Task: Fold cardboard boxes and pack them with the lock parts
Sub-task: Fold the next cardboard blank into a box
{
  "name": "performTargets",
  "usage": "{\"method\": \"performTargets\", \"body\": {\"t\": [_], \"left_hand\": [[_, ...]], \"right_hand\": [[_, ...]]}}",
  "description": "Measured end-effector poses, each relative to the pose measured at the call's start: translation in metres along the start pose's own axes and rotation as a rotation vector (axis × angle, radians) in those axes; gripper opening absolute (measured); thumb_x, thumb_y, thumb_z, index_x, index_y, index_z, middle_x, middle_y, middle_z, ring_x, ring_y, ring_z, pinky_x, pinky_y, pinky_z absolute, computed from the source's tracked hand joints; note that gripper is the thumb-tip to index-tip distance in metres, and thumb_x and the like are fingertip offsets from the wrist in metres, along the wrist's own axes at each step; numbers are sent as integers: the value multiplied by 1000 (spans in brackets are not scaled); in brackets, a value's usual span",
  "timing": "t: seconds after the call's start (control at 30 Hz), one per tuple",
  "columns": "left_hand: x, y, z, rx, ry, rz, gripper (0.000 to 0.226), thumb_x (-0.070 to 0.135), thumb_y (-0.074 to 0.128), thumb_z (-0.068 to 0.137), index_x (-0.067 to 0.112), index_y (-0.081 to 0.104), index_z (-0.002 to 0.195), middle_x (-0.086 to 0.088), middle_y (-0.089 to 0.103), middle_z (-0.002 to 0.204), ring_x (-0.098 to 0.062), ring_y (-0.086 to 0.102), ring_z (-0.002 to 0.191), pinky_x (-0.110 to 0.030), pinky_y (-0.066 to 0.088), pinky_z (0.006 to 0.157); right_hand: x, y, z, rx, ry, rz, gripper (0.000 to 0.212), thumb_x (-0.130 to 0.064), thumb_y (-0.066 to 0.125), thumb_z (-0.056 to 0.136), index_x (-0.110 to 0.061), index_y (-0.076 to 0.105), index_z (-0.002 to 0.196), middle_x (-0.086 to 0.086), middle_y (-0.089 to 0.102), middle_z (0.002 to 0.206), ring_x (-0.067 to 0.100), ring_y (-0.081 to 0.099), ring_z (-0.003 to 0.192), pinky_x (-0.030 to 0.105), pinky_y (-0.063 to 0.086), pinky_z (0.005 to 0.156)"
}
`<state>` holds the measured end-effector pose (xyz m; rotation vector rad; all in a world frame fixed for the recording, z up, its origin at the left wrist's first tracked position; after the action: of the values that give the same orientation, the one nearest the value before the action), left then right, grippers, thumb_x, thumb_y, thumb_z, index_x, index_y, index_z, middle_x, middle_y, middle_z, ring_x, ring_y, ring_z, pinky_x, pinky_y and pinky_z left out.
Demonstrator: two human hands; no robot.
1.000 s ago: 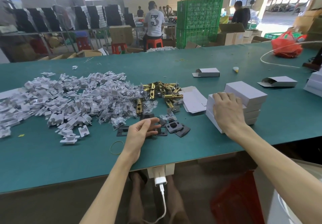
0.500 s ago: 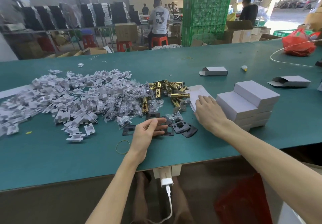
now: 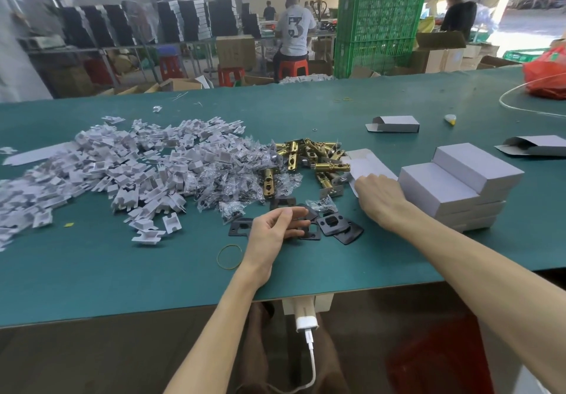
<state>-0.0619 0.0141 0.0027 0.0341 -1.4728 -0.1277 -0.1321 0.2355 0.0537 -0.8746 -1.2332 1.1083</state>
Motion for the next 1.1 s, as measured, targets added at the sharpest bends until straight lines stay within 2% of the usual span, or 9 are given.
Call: {"method": "performTargets", "body": {"t": [0.37, 0.43, 0.5, 0.53, 0.6, 0.7, 0.87, 0.97, 1.1], "left_hand": [[0, 0, -2, 3, 9, 8, 29, 17, 49, 110, 10, 77, 112, -4, 80, 109, -25, 76, 103, -30, 61, 87], [-1, 0, -2, 7, 7, 7, 29, 17, 50, 110, 10, 77, 112, -5, 80, 109, -25, 76, 102, -30, 62, 87], [-1, -1, -1, 11, 6, 5, 29, 17, 50, 109, 9, 78, 111, -5, 80, 108, -26, 76, 102, -30, 62, 86], [-1, -1, -1, 12, 6, 4, 28, 17, 50, 109, 9, 78, 111, -6, 80, 108, -26, 76, 102, -30, 62, 86], [-1, -1, -1, 14, 3, 5, 28, 17, 50, 109, 9, 78, 111, -6, 80, 108, -26, 76, 102, -30, 62, 86], [-1, 0, -1, 13, 3, 10, 28, 16, 50, 109, 8, 77, 112, -5, 80, 109, -26, 76, 102, -29, 62, 85], [2, -1, -4, 21, 13, -3, 28, 16, 49, 110, 8, 75, 115, -6, 79, 111, -27, 76, 101, -30, 62, 86], [4, -1, -5, 14, 18, -37, 32, 22, 47, 111, 6, 74, 118, -9, 78, 115, -28, 76, 103, -32, 62, 86], [7, -3, -7, 33, -2, -192, 42, 44, 60, 99, 10, 75, 118, -14, 78, 112, -29, 76, 100, -33, 62, 87]], "right_hand": [[15, -29, -7, 51, 13, 94, 31, 13, 59, 83, -3, 65, 109, 16, 67, 104, 38, 68, 94, 36, 40, 63], [20, -38, -7, 102, 48, 120, 25, 16, 55, 84, 0, 64, 102, 19, 67, 100, 40, 67, 91, 38, 40, 63], [31, -48, -7, 179, 113, 212, 23, 19, 47, 86, -2, 54, 89, 22, 64, 91, 42, 65, 83, 40, 39, 62], [37, -54, -9, 230, 151, 279, 23, 19, 44, 86, -3, 49, 86, 21, 62, 84, 42, 62, 78, 40, 37, 61], [47, -64, -15, 341, 219, 463, 18, 15, 43, 89, 2, 55, 92, 24, 63, 83, 41, 56, 73, 39, 37, 62], [46, -74, -32, 467, 220, 787, 28, 1, 44, 99, 1, 67, 116, 21, 71, 104, 40, 64, 91, 38, 47, 72], [34, -62, -69, 544, 270, 1191, 23, -3, 53, 97, -12, 73, 106, -1, 74, 93, 15, 69, 85, 30, 56, 81], [20, -42, -84, 418, 278, 1510, 19, -4, 58, 98, -17, 72, 101, -3, 75, 92, 3, 68, 82, 22, 59, 73], [-6, -17, -97, 157, 304, 1823, 17, -4, 59, 98, -12, 72, 106, 1, 78, 87, 19, 74, 78, 29, 62, 69]]}}
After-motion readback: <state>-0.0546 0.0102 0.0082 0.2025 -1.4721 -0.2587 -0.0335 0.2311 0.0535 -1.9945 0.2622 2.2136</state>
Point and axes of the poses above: each hand's wrist, its own z-axis towards the middle knuckle, its own y-axis out of the palm, x = y × z, the point moved 5 cm from there along z, towards the middle knuckle
